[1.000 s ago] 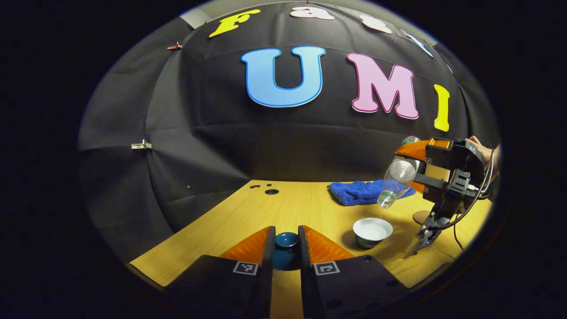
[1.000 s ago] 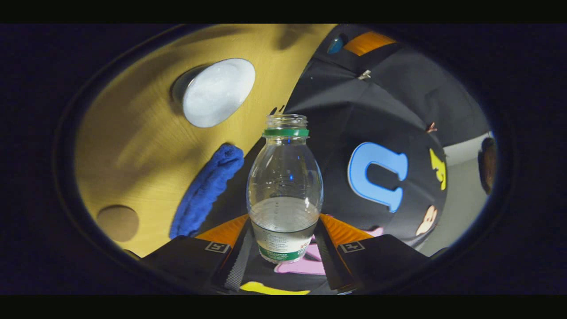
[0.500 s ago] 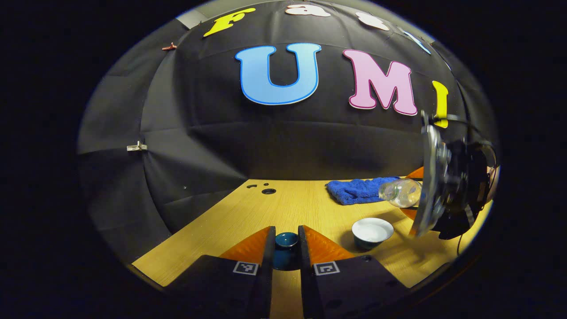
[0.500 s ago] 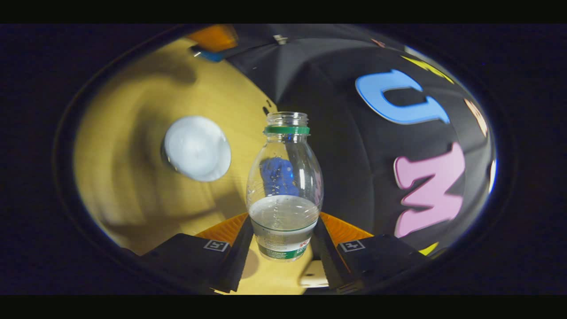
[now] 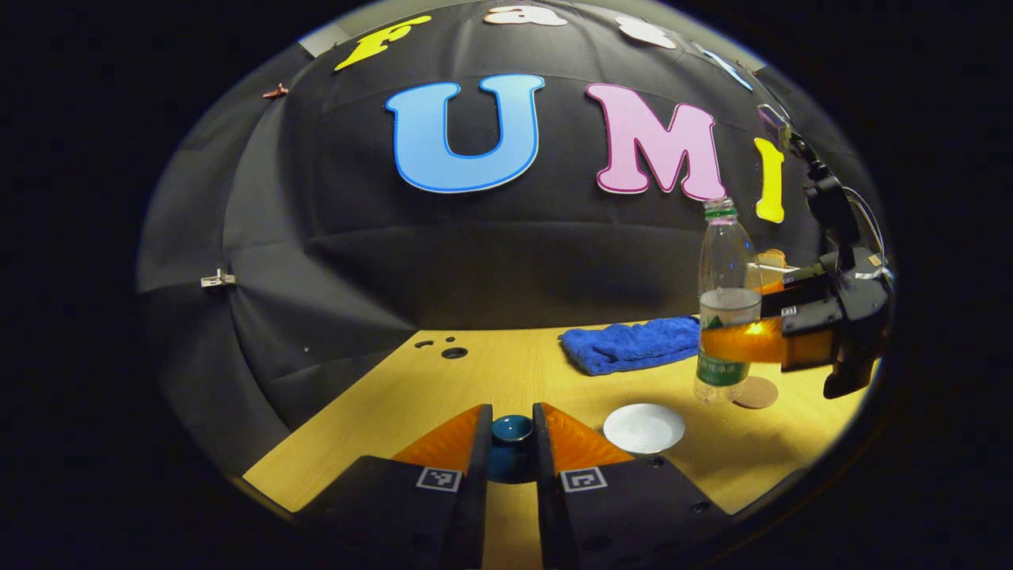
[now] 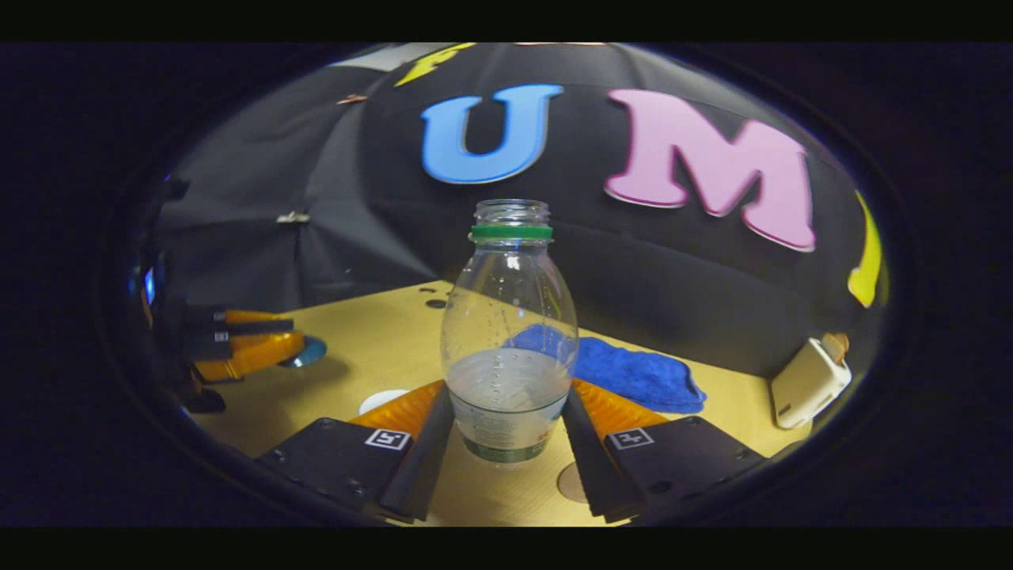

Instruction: Open the teacup lid with one hand, grasp the water bottle and pour water into the teacup with the other hand; after pouring, place the water bottle on the coaster and then close the teacup lid.

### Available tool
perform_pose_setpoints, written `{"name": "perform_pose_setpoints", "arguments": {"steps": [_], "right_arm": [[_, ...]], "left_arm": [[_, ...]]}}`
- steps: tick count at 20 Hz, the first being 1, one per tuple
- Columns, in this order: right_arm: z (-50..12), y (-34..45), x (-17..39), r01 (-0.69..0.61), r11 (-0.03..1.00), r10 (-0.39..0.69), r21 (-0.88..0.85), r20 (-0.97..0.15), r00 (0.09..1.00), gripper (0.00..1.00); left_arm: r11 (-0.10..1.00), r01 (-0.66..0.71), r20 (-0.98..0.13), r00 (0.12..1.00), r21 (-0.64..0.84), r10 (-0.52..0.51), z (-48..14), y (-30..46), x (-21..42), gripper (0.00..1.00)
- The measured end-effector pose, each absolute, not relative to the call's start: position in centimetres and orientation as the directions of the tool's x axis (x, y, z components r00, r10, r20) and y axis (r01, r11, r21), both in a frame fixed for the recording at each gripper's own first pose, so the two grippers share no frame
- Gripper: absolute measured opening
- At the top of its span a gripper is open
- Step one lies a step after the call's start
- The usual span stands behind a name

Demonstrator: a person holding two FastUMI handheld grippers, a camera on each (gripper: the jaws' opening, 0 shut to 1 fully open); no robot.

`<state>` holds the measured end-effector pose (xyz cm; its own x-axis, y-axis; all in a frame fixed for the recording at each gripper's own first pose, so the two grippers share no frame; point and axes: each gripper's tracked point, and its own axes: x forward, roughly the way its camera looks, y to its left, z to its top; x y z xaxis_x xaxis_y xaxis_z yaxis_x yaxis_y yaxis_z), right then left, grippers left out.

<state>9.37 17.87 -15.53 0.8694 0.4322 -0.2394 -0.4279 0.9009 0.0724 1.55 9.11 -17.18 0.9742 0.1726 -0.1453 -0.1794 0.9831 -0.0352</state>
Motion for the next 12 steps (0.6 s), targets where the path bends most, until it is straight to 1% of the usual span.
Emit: {"name": "perform_pose_setpoints", "arguments": {"steps": [1,2,4,5,9,12], "right_arm": [[-15.8,16.7,9.8,-0.394,0.912,0.409,0.112,-0.235,0.882,0.75],[-15.8,15.9,9.9,-0.359,0.924,0.381,0.134,-0.234,0.894,0.75],[-16.2,13.7,9.5,-0.297,0.946,0.321,0.132,-0.233,0.918,0.75],[-16.5,12.8,9.5,-0.271,0.953,0.296,0.132,-0.234,0.926,0.75],[-17.8,11.4,10.0,-0.194,0.968,0.228,0.161,-0.235,0.945,0.75],[-19.1,9.4,9.6,-0.154,0.971,0.197,0.185,-0.243,0.95,0.76]], "left_arm": [[0.985,-0.17,-0.145,0.976,-0.04,0.163,-17.1,8.6,1.9,0.31],[0.986,-0.16,-0.144,0.978,-0.042,0.152,-17.1,8.1,2.2,0.27],[0.99,-0.135,-0.137,0.982,-0.044,0.128,-16.7,7.0,2.8,0.27],[0.992,-0.122,-0.134,0.984,-0.045,0.115,-16.6,6.4,3.3,0.31],[0.996,-0.074,-0.132,0.989,-0.051,0.066,-16.6,4.6,4.5,0.31],[0.997,-0.051,-0.132,0.99,-0.056,0.043,-16.9,3.7,5.3,0.31]]}}
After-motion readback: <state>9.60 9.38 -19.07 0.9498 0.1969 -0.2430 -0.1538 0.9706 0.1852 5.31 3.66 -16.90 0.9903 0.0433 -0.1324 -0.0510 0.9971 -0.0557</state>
